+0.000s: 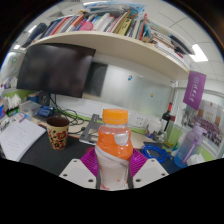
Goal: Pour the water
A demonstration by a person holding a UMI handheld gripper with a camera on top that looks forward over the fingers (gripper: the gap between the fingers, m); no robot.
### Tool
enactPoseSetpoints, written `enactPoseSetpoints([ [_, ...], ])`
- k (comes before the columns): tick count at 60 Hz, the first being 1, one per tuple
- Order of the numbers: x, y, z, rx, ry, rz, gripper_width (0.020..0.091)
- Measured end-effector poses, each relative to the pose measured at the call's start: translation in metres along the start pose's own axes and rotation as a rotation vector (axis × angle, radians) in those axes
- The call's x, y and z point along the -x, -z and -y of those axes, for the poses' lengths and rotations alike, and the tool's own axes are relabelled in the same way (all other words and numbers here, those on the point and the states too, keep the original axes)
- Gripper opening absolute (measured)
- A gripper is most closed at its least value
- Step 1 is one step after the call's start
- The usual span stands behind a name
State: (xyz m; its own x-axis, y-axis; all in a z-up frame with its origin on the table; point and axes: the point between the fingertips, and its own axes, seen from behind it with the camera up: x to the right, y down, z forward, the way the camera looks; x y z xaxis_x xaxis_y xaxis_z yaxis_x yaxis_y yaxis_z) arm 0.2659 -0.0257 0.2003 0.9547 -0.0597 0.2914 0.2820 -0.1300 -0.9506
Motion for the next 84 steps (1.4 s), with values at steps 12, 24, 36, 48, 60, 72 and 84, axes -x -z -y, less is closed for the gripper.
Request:
enactPoseSetpoints([
  [12, 0.009, -0.044, 0.034, 0.047, 0.396, 0.042, 0.0364],
  [24, 0.039, -0.081, 0.066, 0.021, 0.938, 0.085, 0.0366],
  [36, 0.061, -0.106, 0.086, 0.020, 1.382, 0.101, 0.0373],
  [48, 0.083, -0.121, 0.098, -0.020, 1.719, 0.091, 0.0376],
  [60, 0.095, -0.124, 0.106, -0.048, 1.956, 0.049, 0.0376],
  [72, 0.101, -0.116, 0.103, -0.039, 1.817, 0.089, 0.0377],
  [84, 0.094, -0.084, 0.136, -0.064, 1.238, 0.131, 0.0376],
])
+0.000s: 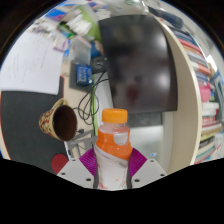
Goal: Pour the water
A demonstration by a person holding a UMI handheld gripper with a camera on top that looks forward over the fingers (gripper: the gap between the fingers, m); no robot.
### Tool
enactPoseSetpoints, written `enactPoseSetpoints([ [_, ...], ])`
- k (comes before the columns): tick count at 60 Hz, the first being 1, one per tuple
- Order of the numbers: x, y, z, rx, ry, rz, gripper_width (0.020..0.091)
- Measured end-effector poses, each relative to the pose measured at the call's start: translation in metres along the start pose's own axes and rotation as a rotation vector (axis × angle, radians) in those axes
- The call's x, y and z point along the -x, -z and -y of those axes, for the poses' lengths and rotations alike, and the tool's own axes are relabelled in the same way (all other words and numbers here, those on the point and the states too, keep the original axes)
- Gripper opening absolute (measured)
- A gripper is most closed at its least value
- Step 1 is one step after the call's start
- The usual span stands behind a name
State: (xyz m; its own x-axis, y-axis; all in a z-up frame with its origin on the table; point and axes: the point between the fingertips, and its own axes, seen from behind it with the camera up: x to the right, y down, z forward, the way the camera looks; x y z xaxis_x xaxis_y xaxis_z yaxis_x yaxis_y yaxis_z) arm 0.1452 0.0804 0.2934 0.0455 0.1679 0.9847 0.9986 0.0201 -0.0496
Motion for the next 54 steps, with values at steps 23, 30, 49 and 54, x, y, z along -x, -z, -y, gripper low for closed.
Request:
enactPoseSetpoints([
  [23, 0.003, -0.011, -0.077, -0.031, -1.255, -0.016, 0.0376],
  [30, 0.031, -0.029, -0.088, -0.041, -1.375, 0.016, 0.0376],
  [49, 0.082, -0.061, -0.084, -0.078, -1.416, 0.047, 0.0375],
  [54, 0.081, -0.060, -0.082, -0.096, -1.385, 0.012, 0.0379],
])
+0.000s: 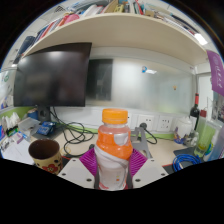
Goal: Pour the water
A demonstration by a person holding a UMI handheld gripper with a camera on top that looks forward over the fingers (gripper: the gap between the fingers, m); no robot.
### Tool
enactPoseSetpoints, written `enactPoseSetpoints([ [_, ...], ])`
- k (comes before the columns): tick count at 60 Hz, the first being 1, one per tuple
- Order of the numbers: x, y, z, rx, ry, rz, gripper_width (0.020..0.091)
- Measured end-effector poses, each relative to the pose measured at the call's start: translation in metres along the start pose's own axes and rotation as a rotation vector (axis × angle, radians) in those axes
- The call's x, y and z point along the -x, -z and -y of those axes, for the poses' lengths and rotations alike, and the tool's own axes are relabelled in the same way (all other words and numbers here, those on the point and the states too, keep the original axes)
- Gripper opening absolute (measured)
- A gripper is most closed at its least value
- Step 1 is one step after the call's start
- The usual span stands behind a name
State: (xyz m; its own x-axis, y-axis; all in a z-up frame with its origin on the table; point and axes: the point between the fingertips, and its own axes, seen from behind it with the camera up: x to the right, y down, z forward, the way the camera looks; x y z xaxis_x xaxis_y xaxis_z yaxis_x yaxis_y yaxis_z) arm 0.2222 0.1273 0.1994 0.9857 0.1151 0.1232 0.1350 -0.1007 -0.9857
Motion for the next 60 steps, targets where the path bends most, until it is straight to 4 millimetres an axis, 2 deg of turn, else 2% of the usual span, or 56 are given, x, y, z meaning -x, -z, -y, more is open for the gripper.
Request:
enactPoseSetpoints([
  [8, -0.003, 0.006, -0.003, -0.008, -0.029, -0.022, 0.0419],
  [18, -0.003, 0.012, -0.006, 0.019, -0.037, -0.035, 0.0568],
  [20, -0.001, 0.015, -0.008, 0.039, -0.040, -0.031, 0.0629],
  [24, 0.001, 0.025, -0.017, 0.079, -0.042, -0.036, 0.0811],
  [26, 0.002, 0.033, -0.021, 0.094, -0.034, -0.039, 0.0862],
  [32, 0.003, 0.071, -0.034, 0.153, -0.013, -0.074, 0.0863],
  [37, 0.018, 0.111, -0.035, 0.189, -0.024, -0.075, 0.0865],
  [42, 0.038, 0.152, -0.023, 0.206, -0.036, -0.070, 0.0865],
  [50, 0.064, 0.209, 0.010, 0.181, -0.014, -0.066, 0.0861],
  [60, 0.070, 0.259, 0.045, 0.147, -0.024, -0.113, 0.0860],
])
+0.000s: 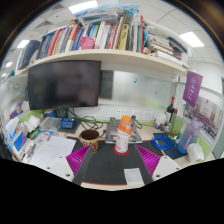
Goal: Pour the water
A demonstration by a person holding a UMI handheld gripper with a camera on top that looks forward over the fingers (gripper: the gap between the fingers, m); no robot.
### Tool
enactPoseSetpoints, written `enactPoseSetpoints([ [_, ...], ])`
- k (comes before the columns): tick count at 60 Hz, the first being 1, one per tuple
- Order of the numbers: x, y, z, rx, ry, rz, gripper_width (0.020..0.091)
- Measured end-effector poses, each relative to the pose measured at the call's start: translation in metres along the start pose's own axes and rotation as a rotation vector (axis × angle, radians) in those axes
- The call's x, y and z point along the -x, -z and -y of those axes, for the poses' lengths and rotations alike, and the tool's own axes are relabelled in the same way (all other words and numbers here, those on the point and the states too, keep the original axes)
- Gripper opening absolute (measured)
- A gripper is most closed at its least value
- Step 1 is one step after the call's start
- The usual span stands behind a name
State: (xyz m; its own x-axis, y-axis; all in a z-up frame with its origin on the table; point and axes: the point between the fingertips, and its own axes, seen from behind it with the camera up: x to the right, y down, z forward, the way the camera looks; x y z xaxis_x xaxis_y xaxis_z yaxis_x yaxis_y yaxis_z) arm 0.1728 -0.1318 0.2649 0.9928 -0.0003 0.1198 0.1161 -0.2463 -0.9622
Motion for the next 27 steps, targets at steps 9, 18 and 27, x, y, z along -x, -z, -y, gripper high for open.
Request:
enactPoseSetpoints([
  [9, -0.006, 0.029, 0.021, -0.037, -0.041, -0.030, 0.0856],
  [18, -0.011, 0.044, 0.037, -0.070, -0.030, -0.043, 0.0852],
  [27, -0.008, 0.052, 0.048, -0.092, -0.039, -0.042, 0.0854],
])
